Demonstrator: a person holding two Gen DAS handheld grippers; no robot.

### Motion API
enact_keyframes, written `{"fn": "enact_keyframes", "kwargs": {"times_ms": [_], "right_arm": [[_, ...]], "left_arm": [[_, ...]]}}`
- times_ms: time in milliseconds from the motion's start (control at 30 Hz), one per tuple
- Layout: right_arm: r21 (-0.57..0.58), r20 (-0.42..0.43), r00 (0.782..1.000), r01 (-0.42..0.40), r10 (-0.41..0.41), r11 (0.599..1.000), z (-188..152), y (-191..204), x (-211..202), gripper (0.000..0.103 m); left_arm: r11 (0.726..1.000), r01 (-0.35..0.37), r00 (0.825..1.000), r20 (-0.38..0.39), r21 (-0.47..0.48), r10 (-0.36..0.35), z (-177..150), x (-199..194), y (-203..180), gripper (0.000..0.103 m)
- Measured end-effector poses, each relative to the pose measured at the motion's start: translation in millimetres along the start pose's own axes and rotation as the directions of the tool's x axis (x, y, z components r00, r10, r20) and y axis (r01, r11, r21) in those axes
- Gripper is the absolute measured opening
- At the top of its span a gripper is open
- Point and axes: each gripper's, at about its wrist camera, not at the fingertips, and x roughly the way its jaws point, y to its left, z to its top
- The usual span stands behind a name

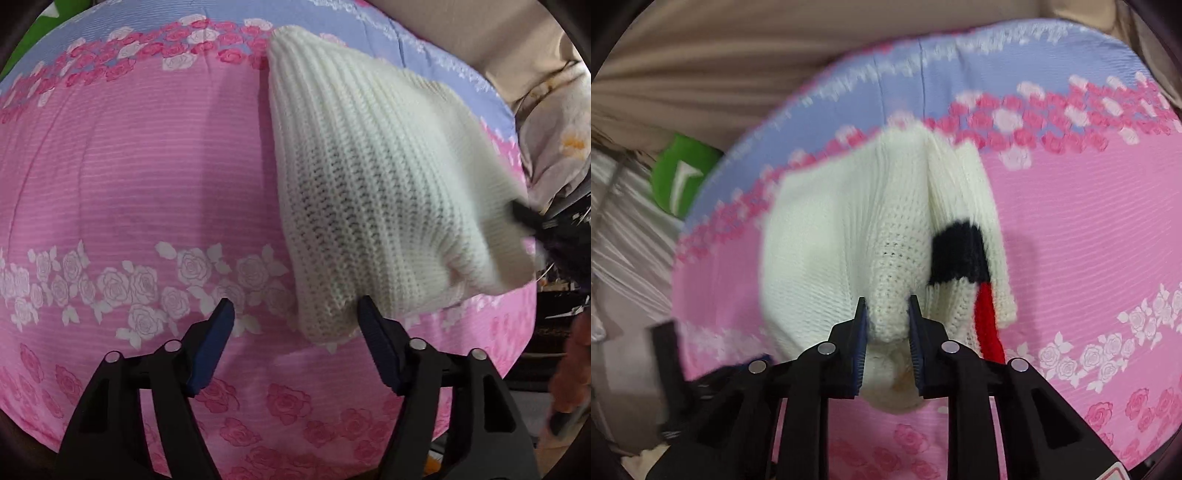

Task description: Fold small clothes

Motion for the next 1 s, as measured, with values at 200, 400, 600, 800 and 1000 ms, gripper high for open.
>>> {"fn": "enact_keyframes", "kwargs": {"times_ms": [200, 400, 600, 800, 1000], "right_arm": [[0.012, -0.073, 0.986, 0.152, -0.151, 0.988, -29, -55, 8, 0.018], [-0.003, -0.087, 0.981, 0.175, -0.175, 0.985, -32, -55, 19, 0.023], [-0.04, 0.061, 0.986, 0.156, -0.154, 0.987, 18, -35, -22, 0.052], [-0.025, -0.036, 0.988, 0.148, -0.149, 0.989, 64, -42, 48, 0.044], [-0.139, 0.162, 0.987, 0.039, -0.016, 0.989, 87, 3, -1, 0.013]], "left_arm": [[0.999, -0.016, 1.0, 0.005, 0.046, 0.016, -4, -8, -13, 0.065], [0.992, -0.017, 0.994, 0.106, 0.127, 0.003, 9, -43, -54, 0.066], [0.982, -0.079, 0.99, 0.127, 0.17, 0.058, 30, -30, -82, 0.068], [0.982, -0.119, 0.989, 0.102, 0.147, 0.104, 35, -13, -79, 0.068], [0.987, -0.124, 0.982, 0.156, 0.097, 0.108, 42, -30, -75, 0.068]]}}
